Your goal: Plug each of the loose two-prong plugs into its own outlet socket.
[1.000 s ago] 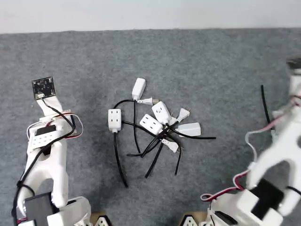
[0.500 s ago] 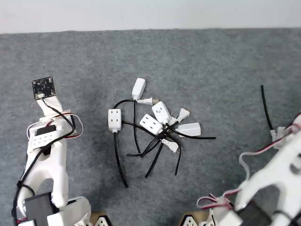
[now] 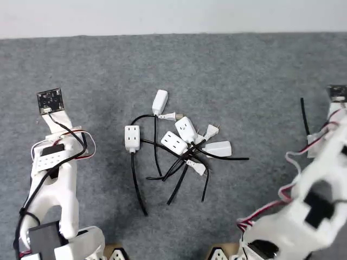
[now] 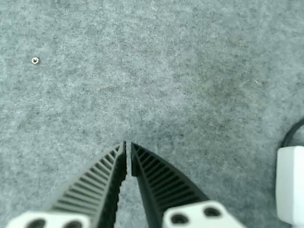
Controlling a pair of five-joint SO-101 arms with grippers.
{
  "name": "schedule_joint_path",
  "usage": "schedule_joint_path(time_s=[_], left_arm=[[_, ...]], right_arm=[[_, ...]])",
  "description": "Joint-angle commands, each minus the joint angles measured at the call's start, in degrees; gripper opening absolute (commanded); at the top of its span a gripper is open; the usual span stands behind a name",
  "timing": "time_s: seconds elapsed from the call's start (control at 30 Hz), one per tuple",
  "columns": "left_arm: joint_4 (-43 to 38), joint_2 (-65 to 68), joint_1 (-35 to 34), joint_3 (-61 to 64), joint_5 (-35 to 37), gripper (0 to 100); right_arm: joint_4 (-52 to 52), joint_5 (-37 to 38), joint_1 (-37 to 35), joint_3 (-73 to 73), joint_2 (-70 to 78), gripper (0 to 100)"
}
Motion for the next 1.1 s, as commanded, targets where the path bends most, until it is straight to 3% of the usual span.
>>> schedule_joint_path(time_s=[0.0, 0.33, 0.63, 0.77, 1.07], left_arm=[[-1.49, -1.58, -0.09, -0.57, -0.53, 2], [-1.49, -1.58, -0.09, -0.66, -0.53, 2], [-1.49, -1.58, -0.09, -0.66, -0.53, 2], [-1.49, -1.58, -0.09, -0.66, -0.53, 2], [-1.49, -1.58, -0.09, -0.66, -0.53, 2]], right_arm=[[2.33, 4.48, -0.66, -14.33, 8.84, 8.0], [4.53, 17.14, -1.45, -23.74, 21.32, 8.0], [4.62, 21.54, -0.92, -23.56, 21.93, 8.5], [4.26, 21.63, -0.31, -23.03, 22.11, 13.6], [1.19, 21.27, -0.48, -22.95, 26.15, 12.1]])
